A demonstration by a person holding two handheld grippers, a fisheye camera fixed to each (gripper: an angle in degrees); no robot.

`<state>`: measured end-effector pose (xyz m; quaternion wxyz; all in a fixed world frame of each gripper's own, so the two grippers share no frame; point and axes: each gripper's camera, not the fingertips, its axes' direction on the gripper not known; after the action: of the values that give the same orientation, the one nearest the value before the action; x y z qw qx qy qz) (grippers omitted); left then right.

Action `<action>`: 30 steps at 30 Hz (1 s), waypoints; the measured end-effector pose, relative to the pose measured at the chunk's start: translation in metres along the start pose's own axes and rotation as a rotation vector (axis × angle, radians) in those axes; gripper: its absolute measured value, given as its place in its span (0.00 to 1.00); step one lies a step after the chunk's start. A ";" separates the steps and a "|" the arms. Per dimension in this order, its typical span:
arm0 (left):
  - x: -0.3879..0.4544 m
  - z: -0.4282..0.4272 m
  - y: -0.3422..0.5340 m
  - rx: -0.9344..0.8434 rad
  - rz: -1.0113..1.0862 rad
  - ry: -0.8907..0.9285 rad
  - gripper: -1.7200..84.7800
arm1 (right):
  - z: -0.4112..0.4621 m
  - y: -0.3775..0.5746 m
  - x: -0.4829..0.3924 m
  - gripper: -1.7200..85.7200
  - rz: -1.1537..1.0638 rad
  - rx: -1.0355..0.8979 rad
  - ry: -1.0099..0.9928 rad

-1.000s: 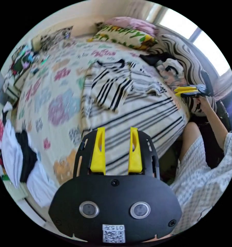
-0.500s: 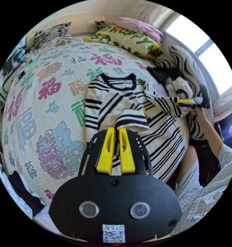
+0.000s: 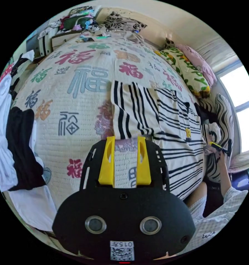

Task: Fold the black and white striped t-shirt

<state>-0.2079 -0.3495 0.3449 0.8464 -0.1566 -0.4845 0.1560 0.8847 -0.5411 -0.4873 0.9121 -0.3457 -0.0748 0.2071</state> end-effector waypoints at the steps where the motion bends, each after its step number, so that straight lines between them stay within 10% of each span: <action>1: 0.007 0.009 0.014 -0.038 0.012 0.016 0.17 | 0.006 0.001 -0.007 0.12 -0.028 -0.026 -0.006; 22: 0.052 0.048 0.223 -0.544 0.194 0.056 0.02 | 0.039 0.205 0.002 0.04 0.062 -0.387 -0.341; 30: 0.055 0.050 0.269 -0.475 0.196 0.057 0.01 | 0.033 0.236 0.009 0.01 0.044 -0.406 -0.377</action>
<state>-0.2554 -0.0784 0.2997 0.7800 -0.4015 -0.4660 0.1146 0.8071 -0.3581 -0.6189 0.7894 -0.4785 -0.2759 0.2681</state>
